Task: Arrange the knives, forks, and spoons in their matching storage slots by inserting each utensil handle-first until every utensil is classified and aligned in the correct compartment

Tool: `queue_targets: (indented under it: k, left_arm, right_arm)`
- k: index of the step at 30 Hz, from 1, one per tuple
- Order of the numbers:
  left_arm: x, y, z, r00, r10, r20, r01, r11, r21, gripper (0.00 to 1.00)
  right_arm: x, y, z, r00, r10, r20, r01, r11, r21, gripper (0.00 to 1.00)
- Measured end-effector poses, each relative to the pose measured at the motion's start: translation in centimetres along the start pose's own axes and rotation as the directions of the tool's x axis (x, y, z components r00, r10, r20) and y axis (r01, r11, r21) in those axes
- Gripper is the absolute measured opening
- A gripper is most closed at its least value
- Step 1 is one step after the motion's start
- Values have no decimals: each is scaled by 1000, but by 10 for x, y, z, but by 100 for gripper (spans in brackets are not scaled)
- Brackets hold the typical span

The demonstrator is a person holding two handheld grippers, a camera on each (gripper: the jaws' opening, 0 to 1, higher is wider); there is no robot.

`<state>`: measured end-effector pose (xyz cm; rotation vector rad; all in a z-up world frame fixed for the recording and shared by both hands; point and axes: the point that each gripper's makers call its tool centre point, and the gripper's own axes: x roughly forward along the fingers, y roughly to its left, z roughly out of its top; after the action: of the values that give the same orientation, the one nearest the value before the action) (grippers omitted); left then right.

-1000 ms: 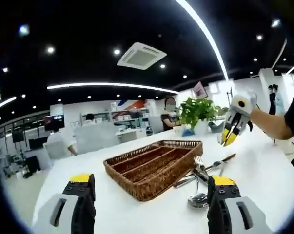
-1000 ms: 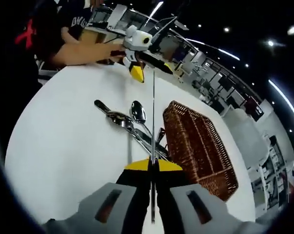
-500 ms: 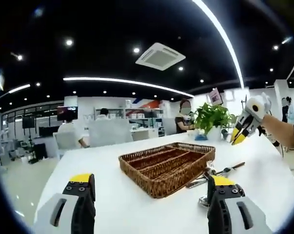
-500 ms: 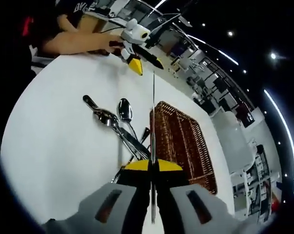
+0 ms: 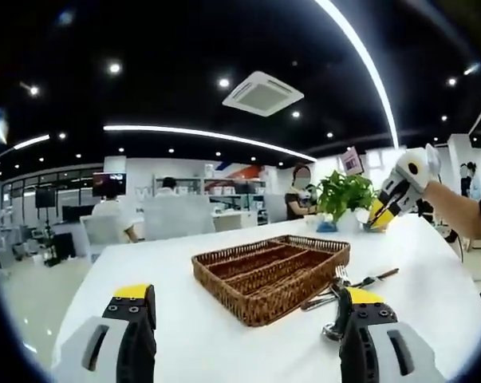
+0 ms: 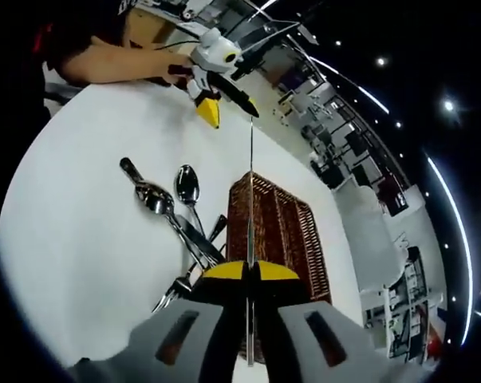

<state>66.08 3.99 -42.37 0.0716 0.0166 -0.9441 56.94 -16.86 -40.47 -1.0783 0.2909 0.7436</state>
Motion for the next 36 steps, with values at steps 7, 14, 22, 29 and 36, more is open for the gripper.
queue_targets:
  k: [7,14,22,29,36]
  left_arm:
    - [1,-3,0,1000,-22,-5,22,1000,-4,100]
    - [2,-8,-5,998,-54,-22,54,999,-6,100]
    - [3,-13,-7,997,-74,-28,74,997,-14,100]
    - [6,-14,-7,997,-66,-29,65,998,-11,100]
    - [5,-11,-8,998,-52,-23,51,998,-23,100]
  right_arm:
    - [4,-5,0,1000,-3,-4,3,1000,-18,1]
    - [16,-9,-2,1000,4,-12,-5,1000,-27,1]
    - [33,-21,-7,1000,4,-20,-5,999,-49,1]
    - [55,-39,-13,1000,-6,-23,5,999,-47,1]
    - [82,-53,-22,1000,-1,-9,0,999,-53,1]
